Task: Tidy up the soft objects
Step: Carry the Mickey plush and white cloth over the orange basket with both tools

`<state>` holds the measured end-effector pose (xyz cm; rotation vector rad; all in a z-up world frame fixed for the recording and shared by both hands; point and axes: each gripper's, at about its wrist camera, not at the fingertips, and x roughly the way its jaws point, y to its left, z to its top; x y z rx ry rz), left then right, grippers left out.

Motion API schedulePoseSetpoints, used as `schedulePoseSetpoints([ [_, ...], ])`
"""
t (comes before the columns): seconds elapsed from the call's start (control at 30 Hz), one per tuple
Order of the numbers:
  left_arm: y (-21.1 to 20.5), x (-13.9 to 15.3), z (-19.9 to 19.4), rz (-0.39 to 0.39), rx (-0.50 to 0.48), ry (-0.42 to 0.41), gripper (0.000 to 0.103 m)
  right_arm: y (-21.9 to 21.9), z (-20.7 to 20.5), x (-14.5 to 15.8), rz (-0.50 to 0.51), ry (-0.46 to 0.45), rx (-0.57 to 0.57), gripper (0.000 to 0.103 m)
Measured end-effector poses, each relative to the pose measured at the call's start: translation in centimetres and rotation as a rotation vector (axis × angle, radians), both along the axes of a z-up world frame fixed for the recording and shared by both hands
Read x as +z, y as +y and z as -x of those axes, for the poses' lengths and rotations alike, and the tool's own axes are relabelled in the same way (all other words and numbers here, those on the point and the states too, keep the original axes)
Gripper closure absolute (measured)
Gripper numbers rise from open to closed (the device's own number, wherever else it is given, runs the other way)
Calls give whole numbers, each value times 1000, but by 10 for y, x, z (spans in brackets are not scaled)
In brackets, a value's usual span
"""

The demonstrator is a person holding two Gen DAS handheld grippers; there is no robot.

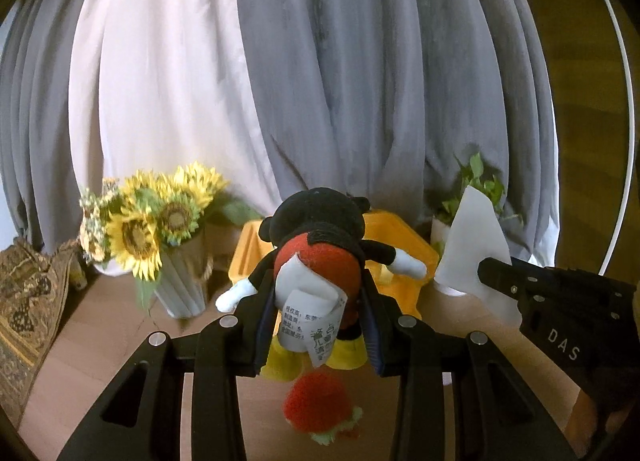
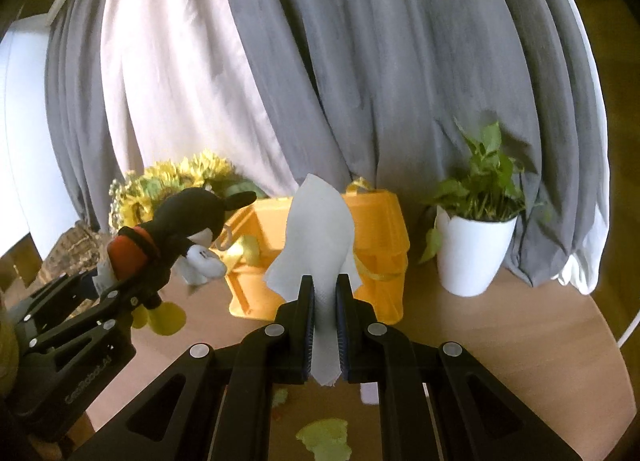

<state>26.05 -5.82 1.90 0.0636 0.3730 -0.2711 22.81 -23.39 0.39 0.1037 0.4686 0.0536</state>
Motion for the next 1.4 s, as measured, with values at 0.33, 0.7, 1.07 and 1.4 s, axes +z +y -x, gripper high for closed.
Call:
schedulePoseSetpoints([
  [0.33,4,13,-19,2,-1,-56,66,5,-16,16,3,-52,-12,92],
  [0.7,5,25,-49,-3,-6,-119,66,1,-47,30,1,-103,-26,92],
  [1.07,1,26,-89,1,-8,-125,66,-1,-89,36,8,-125,-25,92],
  [1.4,-9,11,-129,-8,-24,-90,66,-8,-132,24,-8,-92,-36,92],
])
